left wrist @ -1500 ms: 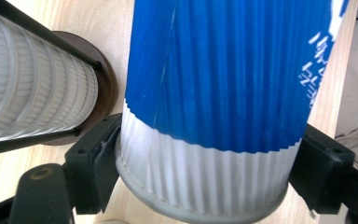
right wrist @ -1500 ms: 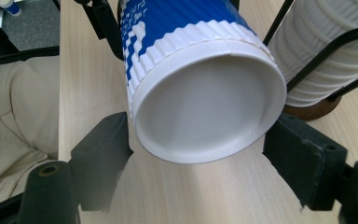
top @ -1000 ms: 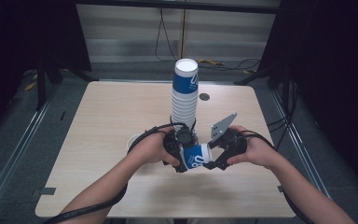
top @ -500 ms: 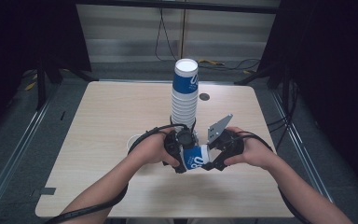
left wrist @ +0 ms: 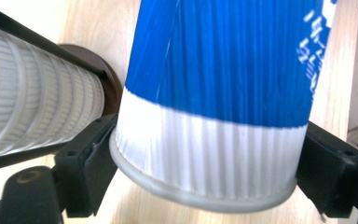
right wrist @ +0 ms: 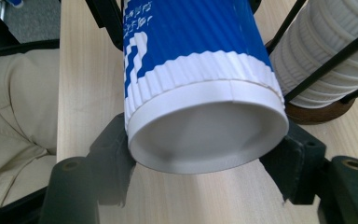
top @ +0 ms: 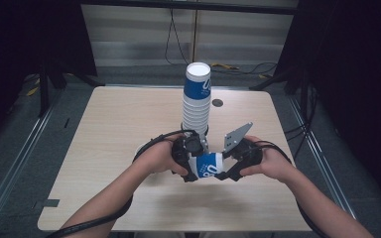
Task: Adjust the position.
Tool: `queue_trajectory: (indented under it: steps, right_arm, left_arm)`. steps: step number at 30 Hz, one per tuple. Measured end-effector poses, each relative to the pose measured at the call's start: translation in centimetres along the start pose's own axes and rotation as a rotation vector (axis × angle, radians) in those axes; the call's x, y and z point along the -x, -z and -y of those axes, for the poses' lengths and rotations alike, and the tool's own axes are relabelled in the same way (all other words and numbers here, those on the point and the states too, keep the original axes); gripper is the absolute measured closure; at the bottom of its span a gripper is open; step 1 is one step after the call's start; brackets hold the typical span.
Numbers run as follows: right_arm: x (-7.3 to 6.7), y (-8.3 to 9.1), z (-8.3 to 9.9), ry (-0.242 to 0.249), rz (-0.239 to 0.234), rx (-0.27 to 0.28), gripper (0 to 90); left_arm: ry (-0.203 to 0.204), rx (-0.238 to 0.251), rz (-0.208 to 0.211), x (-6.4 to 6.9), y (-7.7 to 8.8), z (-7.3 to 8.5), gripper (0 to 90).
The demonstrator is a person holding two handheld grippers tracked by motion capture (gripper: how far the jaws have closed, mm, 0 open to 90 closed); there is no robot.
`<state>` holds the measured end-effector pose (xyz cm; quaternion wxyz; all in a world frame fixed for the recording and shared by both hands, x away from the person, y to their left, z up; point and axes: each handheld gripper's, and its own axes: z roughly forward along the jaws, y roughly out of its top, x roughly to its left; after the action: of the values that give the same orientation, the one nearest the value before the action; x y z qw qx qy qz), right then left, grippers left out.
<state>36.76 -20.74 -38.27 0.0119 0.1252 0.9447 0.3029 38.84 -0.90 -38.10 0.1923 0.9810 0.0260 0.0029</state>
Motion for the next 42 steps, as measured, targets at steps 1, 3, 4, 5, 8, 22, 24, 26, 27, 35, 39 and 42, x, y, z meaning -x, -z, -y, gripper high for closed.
queue_trajectory:
  steps: [1,3,4,5,8,22,24,26,27,35,39,42]
  right_arm:
    - [0.0,0.0,0.0,0.000,0.000,0.000,31.5]
    - [0.1,0.2,0.5,-0.013,-0.001,0.031,31.5]
    - [0.1,0.2,0.5,-0.013,-0.001,0.031,31.5]
    - [0.2,0.3,0.8,-0.019,0.005,0.045,31.5]
    - [0.3,0.6,1.2,-0.045,-0.003,0.067,31.4]
    - [0.7,0.9,2.4,-0.092,-0.003,0.173,31.3]
    - [0.8,0.8,2.6,-0.101,-0.010,0.189,31.3]
    - [0.8,0.9,2.8,-0.113,-0.015,0.205,31.3]
    - [0.8,1.0,2.9,-0.119,-0.013,0.222,31.3]
    - [0.8,1.2,2.9,-0.127,-0.016,0.258,31.3]
    - [0.8,1.1,2.9,-0.128,-0.015,0.259,31.3]
    - [0.8,1.1,3.0,-0.130,-0.014,0.258,31.3]
  left_arm:
    - [0.005,0.018,0.002,-0.1,0.0,0.1,15.4]
    - [0.036,0.045,0.021,-0.3,0.2,0.6,16.0]
    - [0.036,0.045,0.021,-0.3,0.2,0.6,17.4]
    - [0.050,0.061,0.026,-0.3,0.2,1.0,18.1]
    - [0.057,0.073,0.035,-0.5,0.2,1.3,17.5]
    - [0.147,0.252,0.050,-1.0,1.1,3.0,17.5]
    - [0.161,0.281,0.052,-1.1,1.2,3.2,17.1]
    - [0.165,0.299,0.055,-1.1,1.3,3.5,17.1]
    - [0.173,0.322,0.055,-1.2,1.3,3.6,17.1]
    - [0.188,0.376,0.055,-1.3,1.6,3.9,16.8]
    - [0.181,0.404,0.052,-1.3,1.8,3.9,16.8]
    - [0.186,0.415,0.050,-1.3,1.8,3.9,16.0]
